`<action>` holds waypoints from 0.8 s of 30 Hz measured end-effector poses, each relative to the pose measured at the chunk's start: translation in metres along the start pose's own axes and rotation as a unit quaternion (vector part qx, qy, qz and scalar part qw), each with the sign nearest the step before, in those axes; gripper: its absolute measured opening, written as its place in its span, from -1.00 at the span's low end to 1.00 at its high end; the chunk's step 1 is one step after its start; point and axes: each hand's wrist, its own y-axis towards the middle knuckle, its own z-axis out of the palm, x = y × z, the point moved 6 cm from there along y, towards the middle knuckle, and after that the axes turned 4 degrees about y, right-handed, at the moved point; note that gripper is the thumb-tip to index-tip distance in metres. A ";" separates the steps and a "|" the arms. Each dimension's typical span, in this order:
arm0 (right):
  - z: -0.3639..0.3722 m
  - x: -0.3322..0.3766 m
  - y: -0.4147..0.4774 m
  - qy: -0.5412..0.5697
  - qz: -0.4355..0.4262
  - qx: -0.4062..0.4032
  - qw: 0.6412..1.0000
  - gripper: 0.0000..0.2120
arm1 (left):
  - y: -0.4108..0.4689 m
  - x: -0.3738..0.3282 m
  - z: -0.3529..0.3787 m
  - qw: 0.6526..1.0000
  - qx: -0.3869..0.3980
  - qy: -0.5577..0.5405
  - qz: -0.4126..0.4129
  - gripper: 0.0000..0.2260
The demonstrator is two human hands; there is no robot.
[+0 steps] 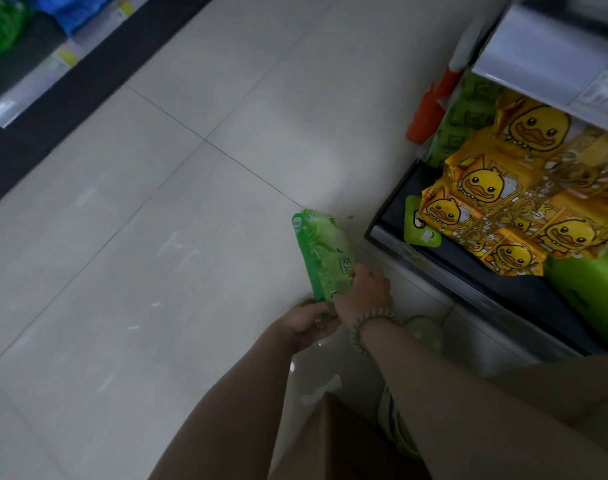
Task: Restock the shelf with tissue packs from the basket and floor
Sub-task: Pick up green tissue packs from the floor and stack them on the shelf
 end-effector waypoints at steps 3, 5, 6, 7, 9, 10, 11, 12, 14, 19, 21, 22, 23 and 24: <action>-0.007 0.013 -0.008 -0.010 -0.024 -0.015 1.000 -0.49 | -0.020 -0.002 0.005 1.000 0.002 -0.007 0.003 -0.81; -0.011 0.025 -0.013 -0.006 -0.039 -0.015 0.999 -0.41 | -0.030 -0.007 0.005 1.000 -0.013 0.008 0.019 -0.79; -0.013 0.031 -0.015 -0.005 -0.043 -0.017 0.999 -0.37 | -0.034 -0.012 0.006 0.999 -0.020 0.012 0.034 -0.77; -0.015 0.037 -0.016 -0.009 -0.043 -0.023 0.999 -0.31 | -0.038 -0.017 0.006 0.998 -0.026 0.013 0.050 -0.75; -0.022 0.048 -0.021 -0.031 -0.041 -0.046 0.998 -0.19 | -0.048 -0.028 0.008 0.996 -0.021 0.007 0.082 -0.72; -0.027 0.053 -0.023 -0.042 -0.037 -0.055 0.997 -0.12 | -0.054 -0.034 0.011 0.995 -0.010 0.007 0.098 -0.72; -0.032 0.058 -0.025 -0.049 -0.033 -0.061 0.996 -0.05 | -0.059 -0.041 0.013 0.993 -0.001 0.011 0.115 -0.71; -0.036 0.061 -0.026 -0.048 -0.030 -0.062 0.996 0.00 | -0.064 -0.049 0.016 0.991 0.007 0.018 0.133 -0.69; -0.047 0.068 -0.029 -0.022 -0.032 -0.063 0.997 0.07 | -0.077 -0.066 0.020 0.985 0.014 0.029 0.172 -0.61; -0.072 0.090 -0.041 0.100 -0.114 -0.074 0.986 0.16 | -0.113 -0.103 0.028 0.967 0.004 0.058 0.250 -0.49; -0.084 0.101 -0.048 0.135 -0.142 -0.080 0.977 0.13 | -0.130 -0.117 0.031 0.955 -0.006 0.081 0.283 -0.45; -0.089 0.105 -0.051 0.143 -0.152 -0.083 0.974 0.09 | -0.137 -0.123 0.032 0.949 -0.014 0.099 0.299 -0.43; -0.096 0.109 -0.057 0.152 -0.165 -0.094 0.970 0.04 | -0.146 -0.130 0.032 0.941 -0.025 0.121 0.314 -0.42; -0.103 0.112 -0.062 0.166 -0.177 -0.108 0.964 -0.01 | -0.155 -0.137 0.033 0.932 -0.037 0.143 0.330 -0.40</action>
